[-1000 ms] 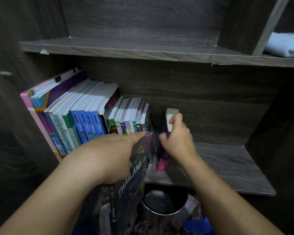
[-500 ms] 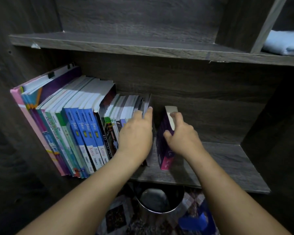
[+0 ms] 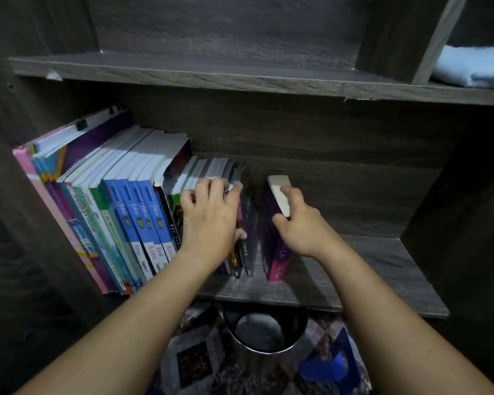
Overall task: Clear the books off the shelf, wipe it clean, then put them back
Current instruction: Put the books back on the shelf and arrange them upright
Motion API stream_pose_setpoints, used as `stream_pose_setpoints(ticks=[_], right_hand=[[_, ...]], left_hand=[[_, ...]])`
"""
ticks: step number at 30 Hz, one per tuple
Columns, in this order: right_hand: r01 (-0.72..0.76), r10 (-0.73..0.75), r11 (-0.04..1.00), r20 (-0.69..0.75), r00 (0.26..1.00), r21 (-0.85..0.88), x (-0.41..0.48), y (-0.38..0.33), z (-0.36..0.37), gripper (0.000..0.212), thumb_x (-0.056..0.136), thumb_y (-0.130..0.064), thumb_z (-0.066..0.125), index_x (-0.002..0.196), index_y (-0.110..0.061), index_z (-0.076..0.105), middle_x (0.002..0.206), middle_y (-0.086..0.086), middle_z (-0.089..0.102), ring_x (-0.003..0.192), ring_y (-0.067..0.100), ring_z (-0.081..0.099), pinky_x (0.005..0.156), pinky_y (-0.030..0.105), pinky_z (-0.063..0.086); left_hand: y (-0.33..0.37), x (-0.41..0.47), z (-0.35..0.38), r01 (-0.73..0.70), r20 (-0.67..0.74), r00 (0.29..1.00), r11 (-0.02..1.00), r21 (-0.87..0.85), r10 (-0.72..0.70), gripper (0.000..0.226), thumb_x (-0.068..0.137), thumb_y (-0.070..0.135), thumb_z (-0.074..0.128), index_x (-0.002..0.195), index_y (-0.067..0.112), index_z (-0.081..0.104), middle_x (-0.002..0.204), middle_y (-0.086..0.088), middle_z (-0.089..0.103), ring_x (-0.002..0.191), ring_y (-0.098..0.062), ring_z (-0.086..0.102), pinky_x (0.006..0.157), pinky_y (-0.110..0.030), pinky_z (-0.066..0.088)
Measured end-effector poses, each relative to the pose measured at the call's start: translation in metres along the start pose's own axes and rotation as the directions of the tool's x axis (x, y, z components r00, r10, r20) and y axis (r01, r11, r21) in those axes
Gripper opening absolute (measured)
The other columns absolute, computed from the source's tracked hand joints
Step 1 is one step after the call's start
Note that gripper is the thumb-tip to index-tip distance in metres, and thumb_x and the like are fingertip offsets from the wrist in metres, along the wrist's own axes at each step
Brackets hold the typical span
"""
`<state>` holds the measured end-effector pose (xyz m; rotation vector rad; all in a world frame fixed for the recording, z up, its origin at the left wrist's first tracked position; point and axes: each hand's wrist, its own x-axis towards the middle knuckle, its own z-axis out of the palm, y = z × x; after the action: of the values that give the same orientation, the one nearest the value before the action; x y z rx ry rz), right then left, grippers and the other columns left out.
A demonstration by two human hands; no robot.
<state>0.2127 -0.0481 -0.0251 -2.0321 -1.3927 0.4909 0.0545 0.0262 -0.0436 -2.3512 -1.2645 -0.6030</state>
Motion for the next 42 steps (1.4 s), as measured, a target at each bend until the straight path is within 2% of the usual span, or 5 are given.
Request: stream_pose_setpoints(ticks=[4, 14, 28, 39, 42], right_hand=[[0.005, -0.005, 1.0, 0.008, 1.0, 0.002, 0.0, -0.002, 0.003, 0.063, 0.094, -0.031, 0.046, 0.149, -0.033, 0.016, 0.113, 0.013, 0.062, 0.087, 0.023, 0.061, 0.079, 0.032, 0.042], [0.021, -0.021, 1.0, 0.012, 1.0, 0.011, 0.006, -0.002, 0.008, 0.06, 0.093, -0.035, 0.045, 0.146, -0.037, 0.017, 0.132, 0.015, 0.054, 0.109, 0.03, 0.057, 0.09, 0.036, 0.044], [0.032, -0.03, 0.999, -0.051, 0.998, 0.023, 0.0, 0.006, 0.001, 0.059, 0.096, -0.029, 0.045, 0.149, -0.027, 0.02, 0.14, 0.015, 0.048, 0.122, 0.031, 0.049, 0.085, 0.028, 0.033], [0.012, -0.011, 0.999, -0.028, 1.0, 0.034, 0.003, 0.0, 0.012, 0.062, 0.091, -0.033, 0.046, 0.147, -0.034, 0.019, 0.119, 0.013, 0.061, 0.105, 0.029, 0.058, 0.084, 0.034, 0.042], [0.013, -0.013, 1.0, -0.039, 0.999, 0.013, 0.004, -0.002, 0.011, 0.06, 0.093, -0.037, 0.045, 0.147, -0.034, 0.02, 0.124, 0.015, 0.06, 0.109, 0.031, 0.057, 0.089, 0.036, 0.044]], left_hand=[[-0.014, -0.005, -0.006, -0.002, 0.049, 0.999, 0.999, 0.039, 0.0, 0.123, 0.047, 0.063, 0.084, 0.146, 0.014, 0.03, 0.135, -0.004, 0.041, 0.121, -0.026, 0.039, 0.097, -0.044, 0.029], [-0.018, -0.013, -0.011, 0.069, -0.058, 0.995, 0.992, -0.107, -0.076, 0.052, 0.067, 0.04, 0.079, 0.108, 0.018, 0.056, 0.129, -0.011, 0.047, 0.121, -0.033, 0.036, 0.093, -0.048, 0.037], [0.009, -0.004, -0.006, 0.148, -0.011, 0.989, 0.984, 0.098, -0.147, 0.034, 0.063, 0.039, 0.082, 0.089, 0.021, 0.072, 0.15, -0.016, 0.033, 0.128, -0.038, 0.027, 0.091, -0.046, 0.029], [0.033, -0.046, -0.027, 0.355, 0.24, 0.933, 0.786, -0.507, -0.267, 0.031, 0.087, 0.014, 0.057, 0.107, 0.014, 0.033, 0.115, -0.009, 0.038, 0.081, -0.025, 0.051, 0.067, -0.035, 0.043], [0.031, -0.041, -0.02, 0.324, 0.245, 0.943, 0.794, -0.514, -0.226, 0.07, 0.09, 0.013, 0.054, 0.14, 0.026, 0.006, 0.111, -0.008, 0.05, 0.077, -0.024, 0.057, 0.065, -0.036, 0.049]])
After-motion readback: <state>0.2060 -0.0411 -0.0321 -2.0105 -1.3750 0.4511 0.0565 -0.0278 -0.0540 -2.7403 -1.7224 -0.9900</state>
